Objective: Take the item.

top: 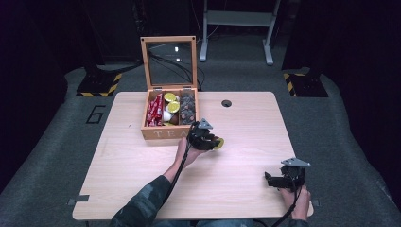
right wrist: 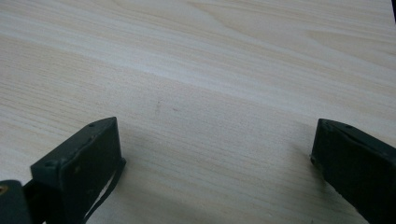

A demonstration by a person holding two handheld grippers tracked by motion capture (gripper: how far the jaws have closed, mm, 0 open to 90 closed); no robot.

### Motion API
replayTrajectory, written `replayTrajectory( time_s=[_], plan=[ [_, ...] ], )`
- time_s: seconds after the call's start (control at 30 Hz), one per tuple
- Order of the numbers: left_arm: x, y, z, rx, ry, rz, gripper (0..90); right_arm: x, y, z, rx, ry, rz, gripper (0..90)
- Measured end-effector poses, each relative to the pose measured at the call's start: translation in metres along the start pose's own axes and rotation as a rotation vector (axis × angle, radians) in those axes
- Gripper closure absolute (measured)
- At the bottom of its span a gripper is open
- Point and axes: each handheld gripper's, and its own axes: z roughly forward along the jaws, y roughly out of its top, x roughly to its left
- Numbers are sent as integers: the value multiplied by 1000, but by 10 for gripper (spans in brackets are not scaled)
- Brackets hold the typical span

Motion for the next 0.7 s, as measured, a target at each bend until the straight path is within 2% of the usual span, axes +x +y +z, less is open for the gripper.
replayTrajectory(
  time_s=[0.43, 0.57, 0.7],
  plan=[
    [4, -11, 19, 69, -16, -38, 565, 0, 0, 0, 2, 2, -8, 10],
    [4, -12, 19, 66, -27, -52, 559, 0, 0, 0, -2, -2, 0, 10],
    [3, -12, 18, 67, -31, -49, 542, 0, 0, 0, 0, 0, -3, 10]
  ],
)
